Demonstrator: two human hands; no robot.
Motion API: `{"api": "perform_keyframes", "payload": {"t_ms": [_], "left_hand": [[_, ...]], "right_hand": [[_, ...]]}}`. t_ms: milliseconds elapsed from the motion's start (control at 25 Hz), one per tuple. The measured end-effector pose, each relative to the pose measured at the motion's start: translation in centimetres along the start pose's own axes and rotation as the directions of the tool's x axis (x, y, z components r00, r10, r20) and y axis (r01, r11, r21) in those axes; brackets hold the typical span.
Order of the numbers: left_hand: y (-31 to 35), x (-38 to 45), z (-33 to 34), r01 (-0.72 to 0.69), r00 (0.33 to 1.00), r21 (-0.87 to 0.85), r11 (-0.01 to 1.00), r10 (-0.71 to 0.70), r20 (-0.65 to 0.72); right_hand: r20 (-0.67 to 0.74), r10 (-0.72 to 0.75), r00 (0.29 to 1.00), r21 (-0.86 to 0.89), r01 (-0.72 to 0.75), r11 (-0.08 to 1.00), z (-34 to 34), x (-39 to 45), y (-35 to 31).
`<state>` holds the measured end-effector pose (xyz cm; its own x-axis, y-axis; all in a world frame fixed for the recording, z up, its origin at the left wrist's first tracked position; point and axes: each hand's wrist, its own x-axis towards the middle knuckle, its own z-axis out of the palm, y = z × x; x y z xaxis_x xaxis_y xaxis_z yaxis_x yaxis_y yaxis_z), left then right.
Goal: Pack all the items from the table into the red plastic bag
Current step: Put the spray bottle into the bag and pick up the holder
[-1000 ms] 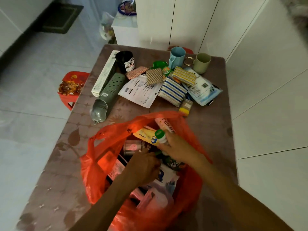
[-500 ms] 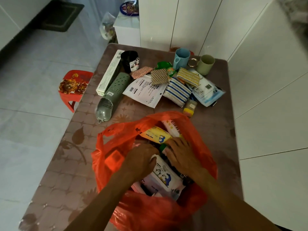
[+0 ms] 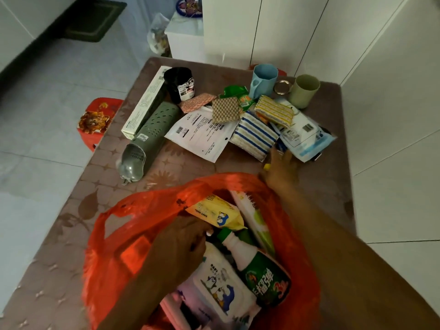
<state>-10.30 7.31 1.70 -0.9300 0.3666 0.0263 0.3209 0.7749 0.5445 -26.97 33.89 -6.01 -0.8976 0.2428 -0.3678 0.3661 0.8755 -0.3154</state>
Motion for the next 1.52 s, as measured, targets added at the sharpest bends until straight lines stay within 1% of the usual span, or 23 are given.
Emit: {"api": "perform_keyframes", "payload": {"t_ms": [80, 160, 200, 240, 320, 400, 440, 480, 520, 560, 600, 640, 680, 760, 840, 920, 1000, 1120, 1240, 1360, 1400, 1440, 1520], "left_hand": [[0.2, -0.8, -0.6, -0.002, 1.000, -0.009, 1.000, 0.001, -0.020], [0.8, -1.6, -2.0, 0.092, 0.994, -0.024, 0.996, -0.093, -0.052], [0.9, -1.8, -2.9, 0.161, 0.983, -0.026, 0.987, -0.163, -0.079], [0.8, -2.0, -3.8, 0.200, 0.971, -0.018, 0.980, -0.200, -0.130], [0.3, -2.2, -5.6, 0.178, 0.954, 0.025, 0.984, -0.166, -0.250], [-0.7, -2.2, -6.9, 0.134, 0.952, 0.216, 0.967, -0.065, -0.300], [-1.4, -2.2, -7.4, 0.177, 0.960, 0.353, 0.919, -0.082, -0.267], [-2.1, -2.4, -8.0, 0.234, 0.967, 0.460, 0.856, -0.157, -0.201], [-3.1, -2.7, -8.4, 0.279, 0.960, 0.498, 0.821, -0.257, -0.113], [-4.1, -3.1, -8.6, 0.306, 0.942, 0.460, 0.834, -0.335, -0.018], [-5.0, -3.6, -8.7, 0.317, 0.930, 0.353, 0.880, -0.362, 0.068], [-5.6, -4.0, -8.8, 0.325, 0.927, 0.192, 0.926, -0.352, 0.129], [-5.8, -4.4, -8.9, 0.328, 0.934, 0.036, 0.944, -0.330, 0.138], [-5.5, -4.1, -9.3, 0.344, 0.938, -0.193, 0.919, -0.346, 0.024], [-5.7, -2.4, -9.8, 0.354, 0.896, -0.324, 0.877, -0.417, -0.153], [-7.4, 0.6, -9.8, 0.453, 0.820, -0.315, 0.834, -0.528, -0.219], [-9.9, 4.4, -9.6, 0.563, 0.774, -0.214, 0.798, -0.600, -0.202], [-14.4, 9.7, -8.1, 0.620, 0.774, -0.003, 0.785, -0.611, -0.166], [-19.5, 13.3, -5.7, 0.633, 0.774, 0.059, 0.772, -0.629, -0.071], [-21.4, 13.7, -5.0, 0.694, 0.708, -0.100, 0.713, -0.701, -0.079], [-21.1, 13.1, -5.5, 0.679, 0.710, -0.183, 0.711, -0.699, -0.084], [-20.6, 12.3, -6.5, 0.639, 0.733, -0.254, 0.726, -0.675, -0.086], [-18.9, 9.6, -9.9, 0.516, 0.815, -0.305, 0.800, -0.569, -0.112]], "right_hand": [[-0.009, -0.002, 1.000, 0.191, 0.003, 0.982, -1.0, 0.1, 0.2], [-0.093, 0.014, 0.996, 0.475, 0.032, 0.880, -3.2, -2.1, -0.4], [-0.164, -0.017, 0.986, 0.556, 0.106, 0.825, -4.3, -4.3, -1.0], [-0.187, -0.119, 0.975, 0.585, 0.207, 0.784, -4.9, -7.2, -2.0], [-0.051, -0.399, 0.916, 0.613, 0.344, 0.711, -4.1, -13.7, -4.4], [0.138, -0.569, 0.811, 0.598, 0.390, 0.701, -1.7, -18.6, -7.2], [0.222, -0.607, 0.764, 0.557, 0.411, 0.722, -0.3, -20.0, -8.3], [0.273, -0.628, 0.729, 0.486, 0.459, 0.744, 0.9, -21.1, -9.5], [0.280, -0.642, 0.714, 0.425, 0.507, 0.750, 1.5, -21.7, -10.2], [0.244, -0.650, 0.720, 0.411, 0.530, 0.742, 1.6, -22.0, -10.7], [0.213, -0.641, 0.738, 0.440, 0.513, 0.737, 1.2, -22.2, -11.0], [0.196, -0.625, 0.756, 0.467, 0.488, 0.737, 0.8, -22.3, -11.1], [0.183, -0.612, 0.770, 0.477, 0.475, 0.740, 0.4, -22.2, -11.1], [0.168, -0.583, 0.795, 0.461, 0.459, 0.759, -0.5, -21.6, -10.6], [0.181, -0.557, 0.811, 0.478, 0.422, 0.770, -1.7, -20.7, -10.4], [0.199, -0.537, 0.819, 0.491, 0.391, 0.778, -2.1, -19.9, -10.4], [0.196, -0.497, 0.845, 0.504, 0.348, 0.791, -1.8, -19.6, -10.5], [0.096, -0.498, 0.862, 0.536, 0.377, 0.755, -1.2, -20.2, -10.6], [0.036, -0.399, 0.916, 0.524, 0.323, 0.788, -0.5, -20.5, -9.9], [0.017, -0.277, 0.961, 0.509, 0.230, 0.830, -0.5, -21.5, -8.4], [0.018, -0.255, 0.967, 0.504, 0.211, 0.837, -0.7, -21.9, -8.1], [0.022, -0.239, 0.971, 0.511, 0.195, 0.837, -1.1, -22.4, -7.7], [0.009, -0.209, 0.978, 0.552, 0.169, 0.817, -2.9, -23.1, -7.3]]}}
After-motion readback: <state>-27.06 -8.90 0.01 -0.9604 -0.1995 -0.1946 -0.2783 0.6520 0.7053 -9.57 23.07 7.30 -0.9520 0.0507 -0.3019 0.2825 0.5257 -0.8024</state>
